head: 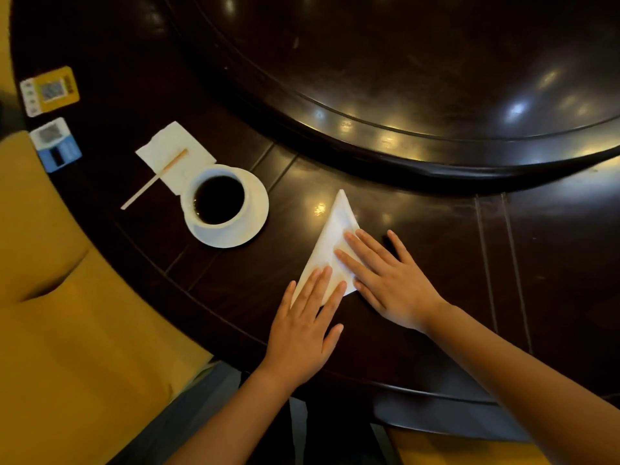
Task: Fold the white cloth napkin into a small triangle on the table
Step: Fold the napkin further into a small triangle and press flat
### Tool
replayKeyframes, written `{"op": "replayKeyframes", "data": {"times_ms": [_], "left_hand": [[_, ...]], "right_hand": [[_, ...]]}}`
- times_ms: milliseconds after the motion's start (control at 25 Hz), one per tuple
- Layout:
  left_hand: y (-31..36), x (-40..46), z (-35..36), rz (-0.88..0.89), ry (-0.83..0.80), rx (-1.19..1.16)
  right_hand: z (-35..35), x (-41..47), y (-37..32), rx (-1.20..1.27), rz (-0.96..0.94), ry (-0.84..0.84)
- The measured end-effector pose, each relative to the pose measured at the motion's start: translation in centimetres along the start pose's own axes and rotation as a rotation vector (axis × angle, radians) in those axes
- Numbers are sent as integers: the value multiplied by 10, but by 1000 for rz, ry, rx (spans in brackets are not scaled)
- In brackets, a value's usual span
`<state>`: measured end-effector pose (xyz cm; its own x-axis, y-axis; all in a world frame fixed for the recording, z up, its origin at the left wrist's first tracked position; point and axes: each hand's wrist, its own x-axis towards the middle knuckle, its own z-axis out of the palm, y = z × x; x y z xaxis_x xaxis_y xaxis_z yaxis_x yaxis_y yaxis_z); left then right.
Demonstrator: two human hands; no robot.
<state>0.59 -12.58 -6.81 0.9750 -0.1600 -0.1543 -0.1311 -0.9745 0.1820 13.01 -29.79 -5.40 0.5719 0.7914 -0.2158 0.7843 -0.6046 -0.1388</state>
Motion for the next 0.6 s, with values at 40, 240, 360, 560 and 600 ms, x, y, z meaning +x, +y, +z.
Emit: {"op": "replayKeyframes", "data": {"times_ms": [40,240,360,560,600], "left_hand": [[-6,-2,-1,-7,3,-1],[-34,-12,-7,-40,17,6],[-49,-14,-9,-43,18,10],[-63,-13,-11,-12,12,15],[-64,-12,-12,-7,8,14]], "right_hand": [[0,5,-5,-2,-2,3],[-2,29,-29,-6,-27,36],[-2,40,-38,-8,-24,51],[-2,45,-45,-2,-7,74],[-2,45,-46,1,-4,78]]}}
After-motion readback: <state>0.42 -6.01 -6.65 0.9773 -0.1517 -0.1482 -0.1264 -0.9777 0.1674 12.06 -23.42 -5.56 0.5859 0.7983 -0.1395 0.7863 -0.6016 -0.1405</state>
